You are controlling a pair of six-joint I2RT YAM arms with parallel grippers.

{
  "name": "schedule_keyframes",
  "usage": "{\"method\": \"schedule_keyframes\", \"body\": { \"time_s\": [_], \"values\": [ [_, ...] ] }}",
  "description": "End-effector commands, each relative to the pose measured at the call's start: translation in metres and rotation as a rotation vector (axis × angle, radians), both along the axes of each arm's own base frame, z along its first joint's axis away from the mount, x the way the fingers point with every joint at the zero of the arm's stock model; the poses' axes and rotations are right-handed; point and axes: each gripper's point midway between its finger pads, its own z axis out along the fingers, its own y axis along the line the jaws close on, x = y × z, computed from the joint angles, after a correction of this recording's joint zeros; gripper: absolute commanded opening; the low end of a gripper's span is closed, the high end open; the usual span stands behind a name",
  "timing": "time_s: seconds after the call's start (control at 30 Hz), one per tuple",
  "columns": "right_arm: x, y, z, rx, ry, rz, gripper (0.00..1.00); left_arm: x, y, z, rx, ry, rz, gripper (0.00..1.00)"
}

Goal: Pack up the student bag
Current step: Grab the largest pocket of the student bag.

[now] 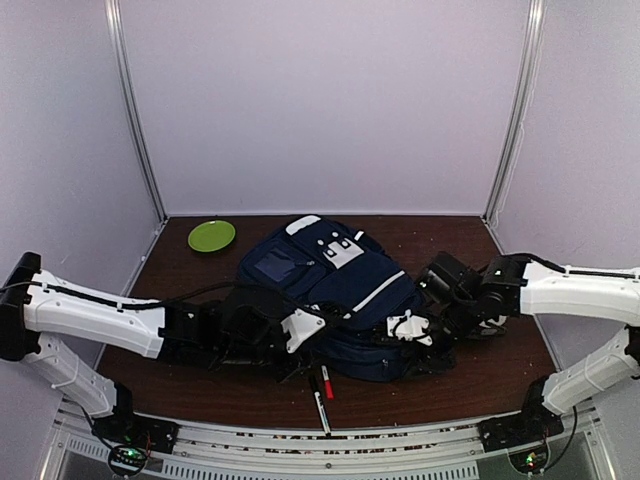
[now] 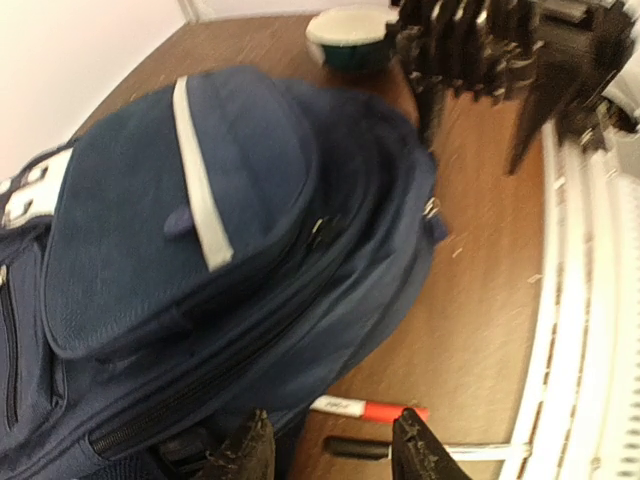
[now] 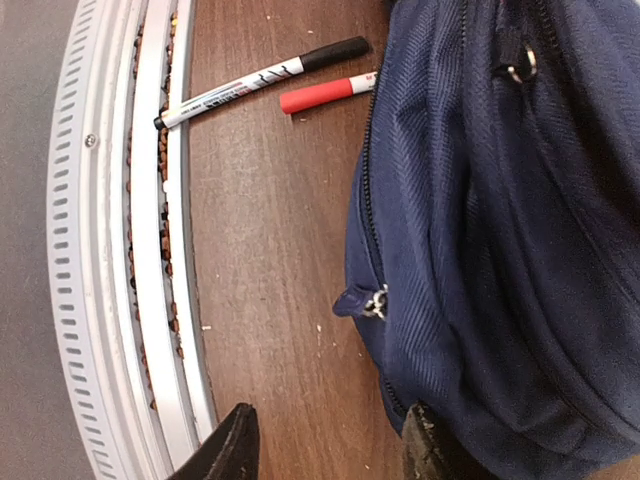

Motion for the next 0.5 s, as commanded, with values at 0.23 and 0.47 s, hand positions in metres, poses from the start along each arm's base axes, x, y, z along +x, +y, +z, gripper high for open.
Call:
{"method": "schedule_keyframes", "body": {
  "time_s": [0.23, 0.47],
  "values": [
    [0.028, 0.043, -0.020, 0.051, 0.026, -0.143, 0.55, 0.039, -0.005, -0.020, 0.003, -0.224, 0.104, 0.44],
    [0.037, 0.047, -0.034, 0.031, 0.035, -0.211, 0.54, 0.037, -0.019, -0.030, -0.006, -0.230, 0.062, 0.39]
  ]
}}
